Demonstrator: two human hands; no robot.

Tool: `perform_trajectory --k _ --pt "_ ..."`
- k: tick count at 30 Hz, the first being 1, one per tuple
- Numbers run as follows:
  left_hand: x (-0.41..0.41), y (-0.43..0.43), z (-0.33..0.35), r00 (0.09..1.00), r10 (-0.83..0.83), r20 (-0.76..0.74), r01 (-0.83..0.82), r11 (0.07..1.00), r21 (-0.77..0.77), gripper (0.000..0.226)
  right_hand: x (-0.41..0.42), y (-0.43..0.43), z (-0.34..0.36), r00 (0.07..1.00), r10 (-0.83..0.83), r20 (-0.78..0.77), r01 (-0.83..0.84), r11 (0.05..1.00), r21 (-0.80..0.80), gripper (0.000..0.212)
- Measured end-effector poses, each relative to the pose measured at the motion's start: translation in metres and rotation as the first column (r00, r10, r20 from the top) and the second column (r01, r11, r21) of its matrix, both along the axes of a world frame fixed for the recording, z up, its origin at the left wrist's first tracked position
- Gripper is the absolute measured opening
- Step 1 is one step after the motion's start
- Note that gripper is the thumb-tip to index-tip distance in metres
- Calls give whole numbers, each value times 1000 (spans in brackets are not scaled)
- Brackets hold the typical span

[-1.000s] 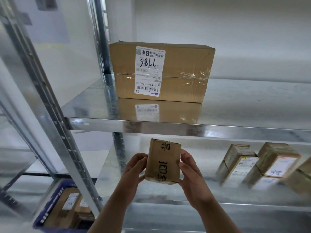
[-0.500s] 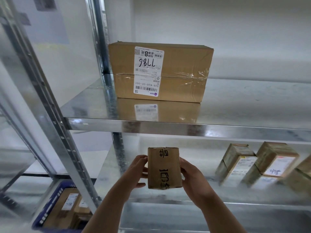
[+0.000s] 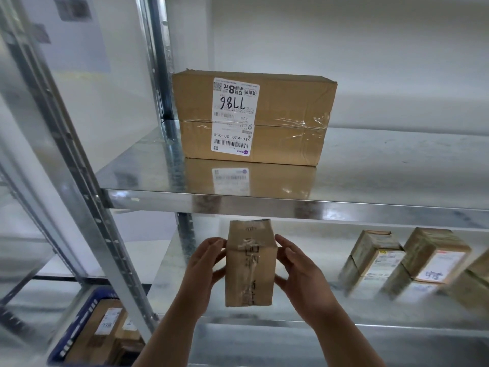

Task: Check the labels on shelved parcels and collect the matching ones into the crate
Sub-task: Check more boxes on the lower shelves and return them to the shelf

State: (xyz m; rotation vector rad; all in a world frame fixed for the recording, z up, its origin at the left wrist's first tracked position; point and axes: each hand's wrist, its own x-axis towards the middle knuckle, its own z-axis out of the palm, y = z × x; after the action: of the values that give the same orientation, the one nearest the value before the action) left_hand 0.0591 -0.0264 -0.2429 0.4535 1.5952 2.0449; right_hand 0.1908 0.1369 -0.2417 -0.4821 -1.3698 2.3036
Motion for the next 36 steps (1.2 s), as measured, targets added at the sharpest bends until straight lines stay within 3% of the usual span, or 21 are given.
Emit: perform_trajectory --k 4,9,15,18,22,26,27,29,31,33,36 --pt "3 2 0 997 39 -72 -33 997 75 35 -3 -1 1 999 -46 -16 47 994 97 36" --pt "7 1 -6 993 90 -73 -78 984 163 23 -4 -4 3 995 -64 -74 73 990 121 25" --pt "7 2 -11 989 129 -72 -115 978 173 28 -3 -11 0 994 -23 -103 30 998 63 32" --pt "6 0 -12 993 115 -30 -106 972 212 28 -2 -13 0 993 -16 -114 23 998 62 35" --pt "8 3 -19 998 46 43 -53 982 183 34 -3 -21 2 992 -6 -123 25 988 153 62" --pt "19 8 -23 980 152 130 -175 966 188 36 -4 -31 8 999 -38 0 36 957 288 54" --pt "23 10 -26 971 184 154 -212 959 189 37 -3 -32 8 996 -68 57 50 961 273 54" --pt "28 13 -30 948 234 214 -276 941 194 47 -2 -35 8 983 -105 152 72 976 205 75" --pt "30 15 -31 931 237 276 -295 936 191 73 -4 -35 4 984 -72 166 53 992 117 94" --pt "32 17 -33 933 158 322 -238 945 227 96 -3 -37 4 995 -30 100 29 999 14 84" --pt "27 16 -40 944 102 313 -180 955 234 85 3 -36 8 1000 11 4 -10 995 -95 56"
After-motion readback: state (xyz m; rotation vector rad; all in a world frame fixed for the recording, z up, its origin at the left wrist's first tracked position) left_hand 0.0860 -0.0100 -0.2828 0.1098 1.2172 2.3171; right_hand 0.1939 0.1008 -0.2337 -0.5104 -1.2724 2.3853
